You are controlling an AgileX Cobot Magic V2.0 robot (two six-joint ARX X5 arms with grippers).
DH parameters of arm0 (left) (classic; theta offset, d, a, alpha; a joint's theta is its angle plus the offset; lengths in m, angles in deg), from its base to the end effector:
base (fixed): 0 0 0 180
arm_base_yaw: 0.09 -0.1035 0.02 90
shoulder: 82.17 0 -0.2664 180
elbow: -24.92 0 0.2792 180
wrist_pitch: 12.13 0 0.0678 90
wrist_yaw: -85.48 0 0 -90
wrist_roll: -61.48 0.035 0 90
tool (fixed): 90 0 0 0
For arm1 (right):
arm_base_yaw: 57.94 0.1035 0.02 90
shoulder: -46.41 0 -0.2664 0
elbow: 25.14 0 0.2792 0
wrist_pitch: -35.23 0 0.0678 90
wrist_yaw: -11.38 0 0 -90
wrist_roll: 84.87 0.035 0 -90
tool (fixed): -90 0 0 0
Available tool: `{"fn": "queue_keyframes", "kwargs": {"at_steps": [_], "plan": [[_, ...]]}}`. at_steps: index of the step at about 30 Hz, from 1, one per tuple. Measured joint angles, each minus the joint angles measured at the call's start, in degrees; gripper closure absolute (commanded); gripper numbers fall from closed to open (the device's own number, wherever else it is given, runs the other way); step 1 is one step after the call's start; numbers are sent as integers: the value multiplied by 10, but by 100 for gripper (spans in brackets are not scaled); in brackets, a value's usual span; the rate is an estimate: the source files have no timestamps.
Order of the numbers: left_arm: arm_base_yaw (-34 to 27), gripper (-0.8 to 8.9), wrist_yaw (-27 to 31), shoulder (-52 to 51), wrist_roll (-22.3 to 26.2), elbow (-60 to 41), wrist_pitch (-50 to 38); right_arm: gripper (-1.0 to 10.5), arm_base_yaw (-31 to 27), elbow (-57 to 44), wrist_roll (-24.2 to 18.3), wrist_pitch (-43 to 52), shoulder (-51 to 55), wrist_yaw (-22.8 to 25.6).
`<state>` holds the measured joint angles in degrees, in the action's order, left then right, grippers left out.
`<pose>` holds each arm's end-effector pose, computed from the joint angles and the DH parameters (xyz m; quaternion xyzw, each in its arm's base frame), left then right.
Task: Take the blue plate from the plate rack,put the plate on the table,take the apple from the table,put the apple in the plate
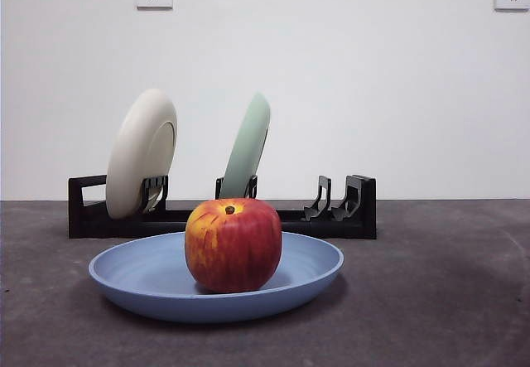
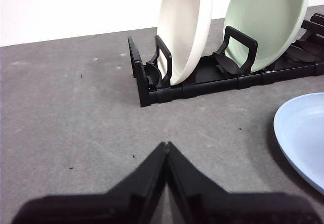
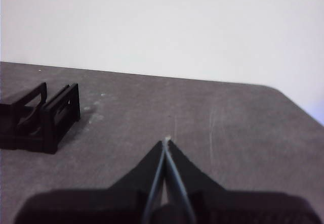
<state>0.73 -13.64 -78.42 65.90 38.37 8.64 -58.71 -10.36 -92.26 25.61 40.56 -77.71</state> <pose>0.1297 -0.0074 0.1483 0.0313 0.0928 -0.0899 0.9911 0.1336 -0.0024 0.1728 -0.0644 0.0070 -0.0142 0.9978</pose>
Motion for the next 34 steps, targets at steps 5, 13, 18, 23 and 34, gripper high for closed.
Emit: {"fn": "queue_keyframes", "kwargs": {"at_steps": [5,13,18,23,34], "plan": [[0,817,0,0,0,0,0,946,0,-11,19,-73,50,15],[0,817,0,2,0,0,0,946,0,-11,44,-134,52,40],[0,817,0,3,0,0,0,946,0,-11,50,-134,53,40],[0,817,0,3,0,0,0,946,0,-11,51,-134,53,40],[0,817,0,3,0,0,0,946,0,-11,51,-134,53,40]]}}
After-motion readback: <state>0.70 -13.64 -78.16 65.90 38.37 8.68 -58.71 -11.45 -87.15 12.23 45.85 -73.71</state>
